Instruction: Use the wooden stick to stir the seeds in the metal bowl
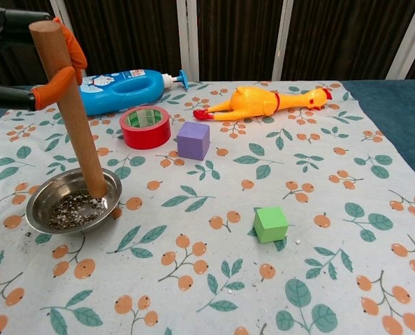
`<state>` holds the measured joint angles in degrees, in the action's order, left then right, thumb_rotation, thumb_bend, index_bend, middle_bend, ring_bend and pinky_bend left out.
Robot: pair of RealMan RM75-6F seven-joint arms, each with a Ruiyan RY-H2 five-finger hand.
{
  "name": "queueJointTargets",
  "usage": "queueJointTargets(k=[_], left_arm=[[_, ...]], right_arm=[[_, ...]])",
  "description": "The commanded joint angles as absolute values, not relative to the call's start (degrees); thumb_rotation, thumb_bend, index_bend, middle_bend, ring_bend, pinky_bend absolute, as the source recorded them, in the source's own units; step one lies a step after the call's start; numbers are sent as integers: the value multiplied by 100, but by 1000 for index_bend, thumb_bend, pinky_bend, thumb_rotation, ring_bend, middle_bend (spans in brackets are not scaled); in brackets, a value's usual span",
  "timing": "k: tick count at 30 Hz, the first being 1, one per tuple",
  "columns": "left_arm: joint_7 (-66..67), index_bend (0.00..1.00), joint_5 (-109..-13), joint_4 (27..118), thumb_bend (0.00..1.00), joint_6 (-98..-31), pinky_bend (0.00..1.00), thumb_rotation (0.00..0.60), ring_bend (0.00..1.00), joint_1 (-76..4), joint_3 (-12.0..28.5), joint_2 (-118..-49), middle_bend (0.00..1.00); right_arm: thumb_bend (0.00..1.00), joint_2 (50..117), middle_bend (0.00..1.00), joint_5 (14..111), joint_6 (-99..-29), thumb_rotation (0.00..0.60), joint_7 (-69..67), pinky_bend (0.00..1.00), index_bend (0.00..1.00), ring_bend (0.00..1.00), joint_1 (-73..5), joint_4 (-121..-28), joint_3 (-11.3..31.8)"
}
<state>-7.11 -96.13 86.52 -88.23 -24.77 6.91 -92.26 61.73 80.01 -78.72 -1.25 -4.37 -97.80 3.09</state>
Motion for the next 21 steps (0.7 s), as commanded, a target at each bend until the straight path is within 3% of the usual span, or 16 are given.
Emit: queueJointTargets(k=[1, 21], left_arm=[[-779, 607, -9582, 8547, 1000, -8845, 0, 600, 256, -2433, 650, -9269, 757], [-1106, 607, -9545, 7963, 1000, -9041, 2, 600, 256, -2211, 490, -9473, 757]], right_arm=[[319, 6175, 0, 7996, -7867, 600, -124, 0, 0, 0, -439, -9778, 310], [320, 6177, 0, 8006, -7855, 600, -142, 0, 0, 0, -450, -9778, 315]])
